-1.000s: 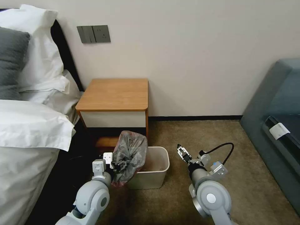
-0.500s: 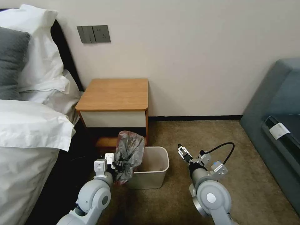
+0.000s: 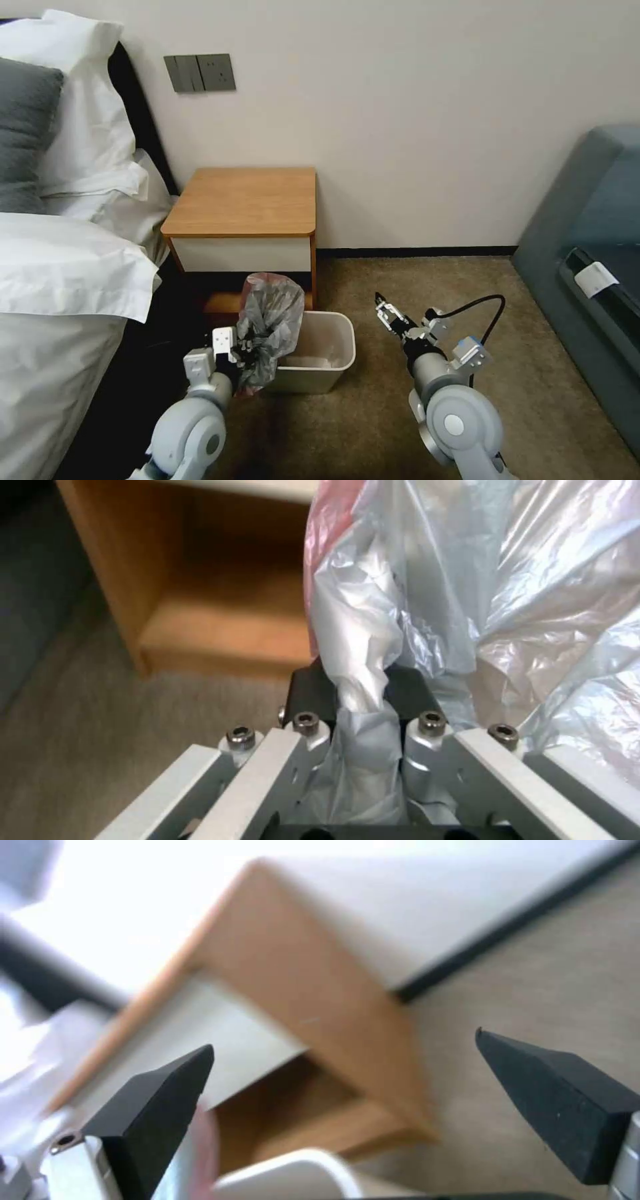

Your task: Pick up the garbage bag from the table and place it over the trash can.

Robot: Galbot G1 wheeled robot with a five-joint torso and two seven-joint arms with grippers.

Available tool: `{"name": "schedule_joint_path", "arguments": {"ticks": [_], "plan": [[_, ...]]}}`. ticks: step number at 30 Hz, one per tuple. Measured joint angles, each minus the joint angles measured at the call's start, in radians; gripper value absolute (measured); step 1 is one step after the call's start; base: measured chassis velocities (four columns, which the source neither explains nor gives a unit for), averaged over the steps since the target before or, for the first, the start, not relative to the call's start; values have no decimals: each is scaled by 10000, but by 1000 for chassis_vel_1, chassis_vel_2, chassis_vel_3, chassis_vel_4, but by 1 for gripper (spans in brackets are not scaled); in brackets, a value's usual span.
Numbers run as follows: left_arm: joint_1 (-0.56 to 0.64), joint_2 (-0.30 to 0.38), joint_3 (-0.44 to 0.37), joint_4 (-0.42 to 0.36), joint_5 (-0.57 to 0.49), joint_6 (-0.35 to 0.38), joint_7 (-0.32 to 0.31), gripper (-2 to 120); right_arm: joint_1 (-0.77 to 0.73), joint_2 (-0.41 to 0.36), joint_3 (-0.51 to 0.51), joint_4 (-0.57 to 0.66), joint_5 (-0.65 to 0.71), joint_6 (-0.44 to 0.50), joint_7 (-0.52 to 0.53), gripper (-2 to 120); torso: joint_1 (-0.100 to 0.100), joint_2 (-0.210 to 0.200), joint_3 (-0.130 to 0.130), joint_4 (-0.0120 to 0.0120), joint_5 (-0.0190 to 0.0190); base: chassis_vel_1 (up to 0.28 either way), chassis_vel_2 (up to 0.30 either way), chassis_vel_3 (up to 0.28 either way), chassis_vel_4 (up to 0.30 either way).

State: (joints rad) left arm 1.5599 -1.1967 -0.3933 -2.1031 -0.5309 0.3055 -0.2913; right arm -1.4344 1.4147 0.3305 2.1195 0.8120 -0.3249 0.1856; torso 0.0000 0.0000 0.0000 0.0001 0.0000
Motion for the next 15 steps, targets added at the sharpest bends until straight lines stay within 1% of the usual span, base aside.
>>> {"name": "schedule_joint_path", "arguments": {"ticks": [1, 2, 3, 5, 6, 7, 8, 11, 12, 15], "plan": [[169, -32, -106, -44, 186, -382, 279, 10, 30, -72, 0, 39, -76, -125, -479, 100, 0, 0, 0, 0, -1, 0, 0, 0, 0], [353, -76, -263, -103, 408, -846, 705, 10, 113, -187, -22, 108, -169, -288, -1049, 100, 0, 0, 0, 0, -1, 0, 0, 0, 0], [353, -76, -263, -103, 408, -846, 705, 10, 113, -187, -22, 108, -169, -288, -1049, 100, 0, 0, 0, 0, -1, 0, 0, 0, 0], [602, -162, -573, -227, 762, -1638, 1490, 10, 332, -517, -150, 260, -236, -615, -1968, 100, 0, 0, 0, 1, 0, 0, 0, 0, 0], [660, -193, -691, -283, 854, -1894, 1725, 10, 435, -689, -199, 334, -233, -824, -2337, 100, 0, 0, 0, 0, 0, 0, 0, 0, 0], [660, -193, -691, -283, 854, -1894, 1725, 10, 435, -689, -199, 334, -233, -824, -2337, 100, 0, 0, 0, 0, 0, 0, 0, 0, 0], [714, -233, -846, -383, 964, -2186, 1992, 10, 560, -906, -268, 430, -191, -1067, -2750, 100, 0, 0, 0, 0, 1, 0, 0, 0, 0], [800, -304, -1151, -529, 1038, -2802, 2372, 10, 941, -1444, -502, 643, -117, -1323, -3626, 100, 0, 0, 0, 0, 1, 0, 0, 0, 0], [800, -304, -1151, -529, 1038, -2802, 2372, 10, 941, -1444, -502, 643, -117, -1323, -3626, 100, 0, 0, 0, 0, 1, 0, 0, 0, 0], [867, -362, -1406, -579, 1064, -3214, 2549, 10, 1419, -1674, -849, 883, 225, -1353, -3618, 100, 0, 1, 0, 0, 0, 0, 0, 0, 0]]}}
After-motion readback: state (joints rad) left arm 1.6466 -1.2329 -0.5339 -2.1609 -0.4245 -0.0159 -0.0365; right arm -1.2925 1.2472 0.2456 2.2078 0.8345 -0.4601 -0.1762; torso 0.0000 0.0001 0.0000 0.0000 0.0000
